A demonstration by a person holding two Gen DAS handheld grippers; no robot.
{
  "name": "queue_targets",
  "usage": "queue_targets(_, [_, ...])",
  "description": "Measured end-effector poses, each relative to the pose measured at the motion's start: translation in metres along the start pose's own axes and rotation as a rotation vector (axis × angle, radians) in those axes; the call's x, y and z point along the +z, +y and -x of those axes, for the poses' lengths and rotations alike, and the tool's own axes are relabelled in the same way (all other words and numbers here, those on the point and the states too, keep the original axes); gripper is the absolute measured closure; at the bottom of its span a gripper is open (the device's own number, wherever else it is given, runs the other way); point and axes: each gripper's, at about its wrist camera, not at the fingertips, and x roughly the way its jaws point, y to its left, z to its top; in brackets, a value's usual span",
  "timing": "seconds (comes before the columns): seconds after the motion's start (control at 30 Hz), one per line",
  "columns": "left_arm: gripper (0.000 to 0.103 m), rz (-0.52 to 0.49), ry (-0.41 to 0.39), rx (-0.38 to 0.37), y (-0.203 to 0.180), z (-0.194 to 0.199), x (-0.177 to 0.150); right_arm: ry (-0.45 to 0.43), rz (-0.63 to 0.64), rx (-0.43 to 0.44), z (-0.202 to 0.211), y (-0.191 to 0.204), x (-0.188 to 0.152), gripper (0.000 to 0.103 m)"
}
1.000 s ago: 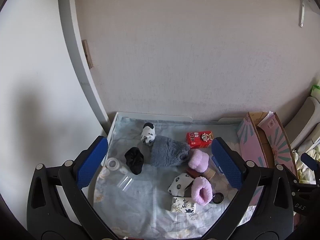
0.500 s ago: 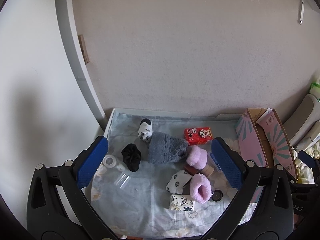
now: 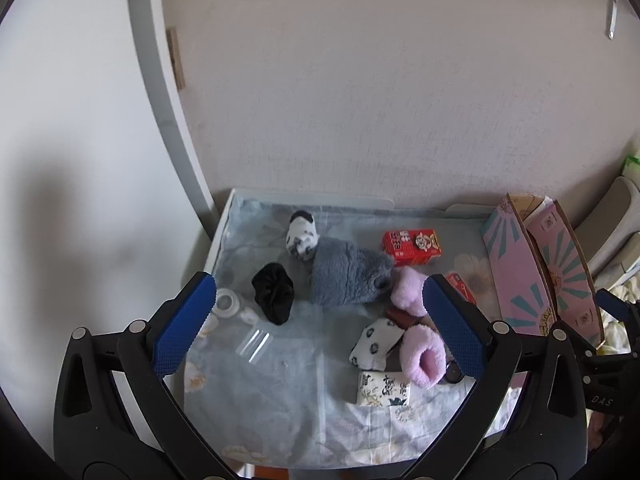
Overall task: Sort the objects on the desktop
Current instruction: 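Move both tools toward the cluttered objects on the sheet, then grasp the white panda sock with left gripper while right gripper grasps black jar lid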
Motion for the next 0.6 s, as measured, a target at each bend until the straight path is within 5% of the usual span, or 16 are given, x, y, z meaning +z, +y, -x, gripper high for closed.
queue_targets(0.47, [0.007, -0.048, 0.149, -0.068, 0.004, -0.073, -0.073, 0.083, 0.225, 0.065, -0.057, 0.043, -0.068, 0.001])
queue_targets(0.6, [0.011, -0.112, 0.154, -0.084, -0.013, -0.101, -0.084, 0.114, 0.24, 0.066, -0.078, 0.047, -0.092, 0.01])
